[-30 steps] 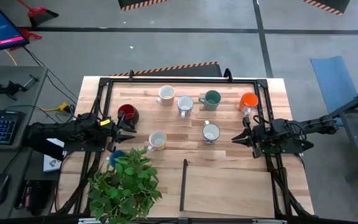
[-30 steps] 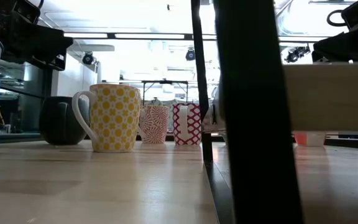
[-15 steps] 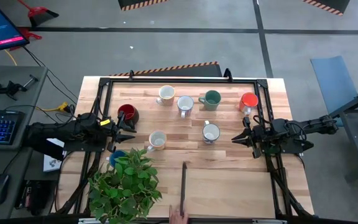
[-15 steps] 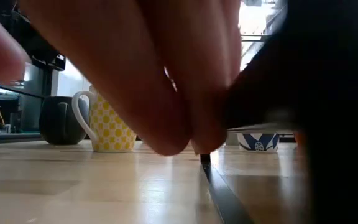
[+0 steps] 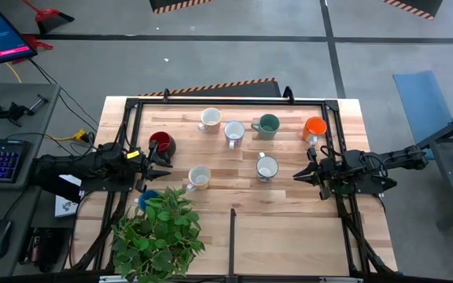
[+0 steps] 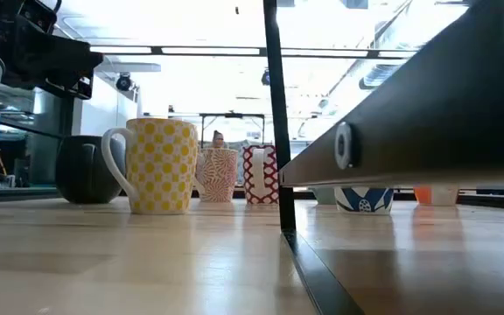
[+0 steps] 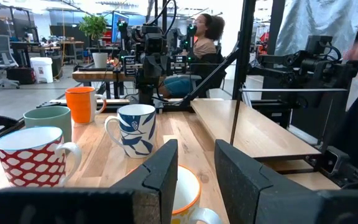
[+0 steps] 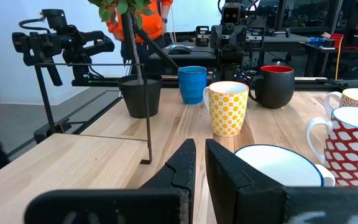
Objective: Place coffee mugs
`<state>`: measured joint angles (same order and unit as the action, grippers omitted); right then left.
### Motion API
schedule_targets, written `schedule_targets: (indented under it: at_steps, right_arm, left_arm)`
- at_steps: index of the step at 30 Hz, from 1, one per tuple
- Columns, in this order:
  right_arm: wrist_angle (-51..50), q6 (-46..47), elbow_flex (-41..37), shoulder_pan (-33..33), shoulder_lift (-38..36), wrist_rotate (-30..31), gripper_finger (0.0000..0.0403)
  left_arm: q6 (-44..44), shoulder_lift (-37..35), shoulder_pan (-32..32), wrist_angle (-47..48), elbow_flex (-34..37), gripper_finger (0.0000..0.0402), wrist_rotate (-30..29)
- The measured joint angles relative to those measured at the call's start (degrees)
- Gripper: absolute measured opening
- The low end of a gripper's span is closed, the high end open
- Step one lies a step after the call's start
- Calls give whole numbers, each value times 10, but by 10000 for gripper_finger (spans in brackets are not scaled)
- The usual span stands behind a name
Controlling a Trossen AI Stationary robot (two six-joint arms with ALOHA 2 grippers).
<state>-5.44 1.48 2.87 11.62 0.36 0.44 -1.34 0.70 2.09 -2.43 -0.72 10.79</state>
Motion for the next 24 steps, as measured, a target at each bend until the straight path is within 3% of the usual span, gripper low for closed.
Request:
schedule_targets:
  at_steps: [15, 21, 24]
  right_arm:
    - [1, 23, 0, 0, 0, 0, 23]
    - [1, 196, 0, 0, 0, -2, 23]
    - [1, 234, 0, 0, 0, 7, 23]
  left_arm:
    - [0, 0, 0, 0, 0, 94, 0]
    - [0, 0, 0, 0, 0, 94, 0]
    - [0, 0, 0, 0, 0, 94, 0]
